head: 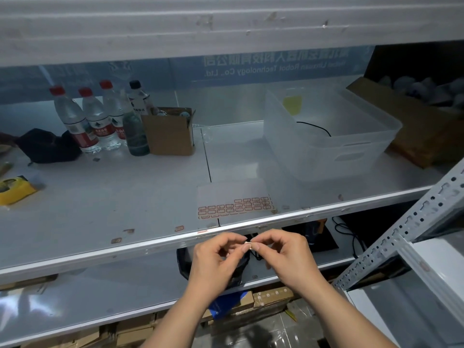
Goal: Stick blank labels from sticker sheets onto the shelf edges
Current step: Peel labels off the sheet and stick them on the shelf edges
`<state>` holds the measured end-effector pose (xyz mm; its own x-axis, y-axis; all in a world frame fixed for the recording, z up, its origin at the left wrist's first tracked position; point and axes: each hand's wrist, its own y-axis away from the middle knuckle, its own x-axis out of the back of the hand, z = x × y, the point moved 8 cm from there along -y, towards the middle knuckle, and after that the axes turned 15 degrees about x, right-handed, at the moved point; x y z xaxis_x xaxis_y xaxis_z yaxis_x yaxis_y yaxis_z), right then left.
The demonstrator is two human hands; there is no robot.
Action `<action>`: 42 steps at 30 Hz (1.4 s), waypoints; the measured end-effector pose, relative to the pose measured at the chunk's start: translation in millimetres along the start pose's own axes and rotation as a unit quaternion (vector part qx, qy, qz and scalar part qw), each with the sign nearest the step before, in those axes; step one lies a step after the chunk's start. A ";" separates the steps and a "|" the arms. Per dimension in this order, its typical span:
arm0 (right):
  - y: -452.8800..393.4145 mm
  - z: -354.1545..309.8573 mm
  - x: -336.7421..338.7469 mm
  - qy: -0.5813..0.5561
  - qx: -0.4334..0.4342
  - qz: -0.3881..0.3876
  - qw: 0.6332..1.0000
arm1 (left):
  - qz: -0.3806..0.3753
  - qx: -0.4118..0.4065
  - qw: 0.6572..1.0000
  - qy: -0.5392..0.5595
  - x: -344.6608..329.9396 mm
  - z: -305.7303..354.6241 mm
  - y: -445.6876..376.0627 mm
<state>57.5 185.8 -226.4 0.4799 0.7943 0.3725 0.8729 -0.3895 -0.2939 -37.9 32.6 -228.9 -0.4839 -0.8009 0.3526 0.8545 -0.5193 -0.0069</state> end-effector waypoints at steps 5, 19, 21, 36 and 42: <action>3.4 12.2 2.2 -0.016 -0.022 0.000 1.000 | 0.000 0.005 1.000 -0.010 -6.8 -0.3 -1.7; 13.1 44.4 25.2 -0.012 -0.072 0.046 0.996 | 0.044 0.101 0.994 0.006 -37.9 -24.2 -11.3; 15.6 50.9 31.7 -0.008 -0.080 0.054 0.995 | 0.057 0.102 0.993 -0.011 -45.5 -26.0 -11.3; 16.2 82.9 45.3 -0.019 -0.094 0.045 0.994 | 0.069 0.116 0.990 -0.046 -79.6 -27.0 -15.5; 14.1 82.5 46.5 -0.014 -0.088 0.033 0.995 | 0.076 0.125 0.989 -0.032 -86.4 -31.5 -14.7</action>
<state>84.9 255.7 -285.8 0.5358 0.7760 0.3328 0.8429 -0.5149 -0.1563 -14.6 100.1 -288.7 -0.3410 -0.8387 0.4246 0.9400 -0.2984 0.1653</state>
